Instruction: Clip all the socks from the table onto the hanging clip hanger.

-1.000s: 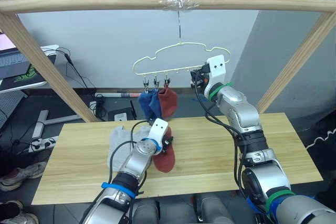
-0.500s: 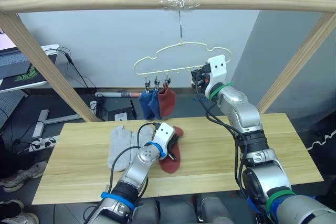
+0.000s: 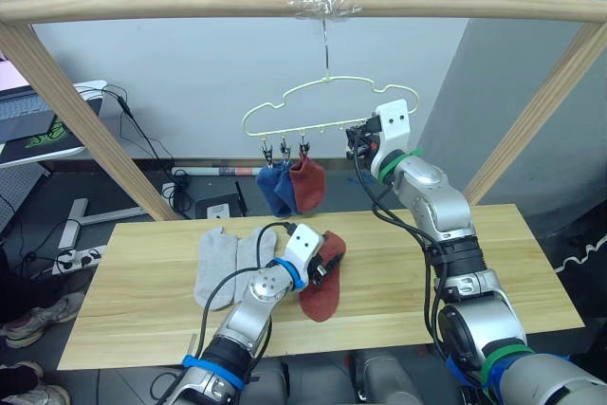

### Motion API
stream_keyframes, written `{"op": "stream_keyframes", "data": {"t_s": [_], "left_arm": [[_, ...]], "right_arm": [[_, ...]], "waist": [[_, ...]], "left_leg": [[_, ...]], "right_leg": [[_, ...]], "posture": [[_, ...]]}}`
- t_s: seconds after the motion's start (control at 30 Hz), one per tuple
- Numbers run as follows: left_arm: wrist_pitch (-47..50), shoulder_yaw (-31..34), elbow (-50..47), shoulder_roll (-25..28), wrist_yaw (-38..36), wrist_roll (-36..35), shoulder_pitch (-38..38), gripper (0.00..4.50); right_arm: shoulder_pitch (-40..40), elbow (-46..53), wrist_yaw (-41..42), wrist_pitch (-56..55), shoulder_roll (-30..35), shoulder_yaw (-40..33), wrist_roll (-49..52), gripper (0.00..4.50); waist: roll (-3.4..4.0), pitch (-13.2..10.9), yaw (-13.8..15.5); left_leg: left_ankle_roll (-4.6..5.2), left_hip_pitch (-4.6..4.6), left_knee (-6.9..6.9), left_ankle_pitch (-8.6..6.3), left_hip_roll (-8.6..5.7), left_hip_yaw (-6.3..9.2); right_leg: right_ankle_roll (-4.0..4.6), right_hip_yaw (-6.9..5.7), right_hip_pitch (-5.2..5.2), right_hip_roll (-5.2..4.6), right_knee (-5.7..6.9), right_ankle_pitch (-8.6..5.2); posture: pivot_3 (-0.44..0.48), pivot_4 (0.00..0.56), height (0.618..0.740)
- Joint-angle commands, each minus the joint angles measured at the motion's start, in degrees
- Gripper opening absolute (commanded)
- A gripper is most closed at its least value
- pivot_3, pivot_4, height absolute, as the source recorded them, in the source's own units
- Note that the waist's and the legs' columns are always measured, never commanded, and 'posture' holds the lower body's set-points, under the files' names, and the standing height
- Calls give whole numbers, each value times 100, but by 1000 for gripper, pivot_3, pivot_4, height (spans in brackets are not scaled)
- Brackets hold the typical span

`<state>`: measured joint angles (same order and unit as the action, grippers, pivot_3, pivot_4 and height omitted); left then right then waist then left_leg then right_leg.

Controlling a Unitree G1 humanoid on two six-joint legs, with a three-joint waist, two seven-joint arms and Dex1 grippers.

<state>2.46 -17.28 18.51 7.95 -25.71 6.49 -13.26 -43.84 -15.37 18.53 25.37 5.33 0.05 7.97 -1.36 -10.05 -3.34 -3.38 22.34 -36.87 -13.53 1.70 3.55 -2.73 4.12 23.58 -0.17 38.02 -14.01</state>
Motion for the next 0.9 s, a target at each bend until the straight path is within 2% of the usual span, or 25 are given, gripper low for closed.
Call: {"op": "stream_keyframes", "data": {"t_s": [0.03,0.1,0.37,0.53,0.63,0.9], "left_arm": [[621,176,-232,-273,178,-223,37,4021],[993,254,-221,-407,266,-288,38,4452],[1808,313,242,-580,844,-89,-142,4452],[2149,336,455,-629,948,-136,-192,4452],[2286,346,437,-631,889,-185,-132,3898],[2518,298,279,-543,733,-209,51,1721]], "right_arm": [[-47,360,-18,-44,-6,-58,105,0],[-38,379,-19,-38,-11,-50,102,0],[-2,429,-22,-11,-25,-29,96,0],[9,437,-22,4,-41,-17,94,0],[16,445,-27,14,-52,-17,98,0],[38,466,-38,38,-79,-27,106,0]], "waist": [[0,0,0],[0,0,-1],[0,0,-9],[0,0,-9],[1,1,-10],[5,4,-8]], "left_leg": [[0,0,0,0,0,0],[0,1,-1,0,0,0],[0,-1,-1,0,0,2],[0,-3,-2,0,0,1],[0,-8,-1,0,0,1],[0,-13,-1,0,0,1]], "right_leg": [[0,0,0,0,0,0],[-2,0,0,0,-1,-1],[-4,-1,0,2,1,-2],[-4,0,-3,1,1,-2],[-4,-1,-5,2,3,-2],[-5,0,-11,1,0,-3]], "posture": [[-17,121,737],[-20,121,737],[-22,125,737],[-24,126,737],[-24,127,737],[-23,126,737]]}}
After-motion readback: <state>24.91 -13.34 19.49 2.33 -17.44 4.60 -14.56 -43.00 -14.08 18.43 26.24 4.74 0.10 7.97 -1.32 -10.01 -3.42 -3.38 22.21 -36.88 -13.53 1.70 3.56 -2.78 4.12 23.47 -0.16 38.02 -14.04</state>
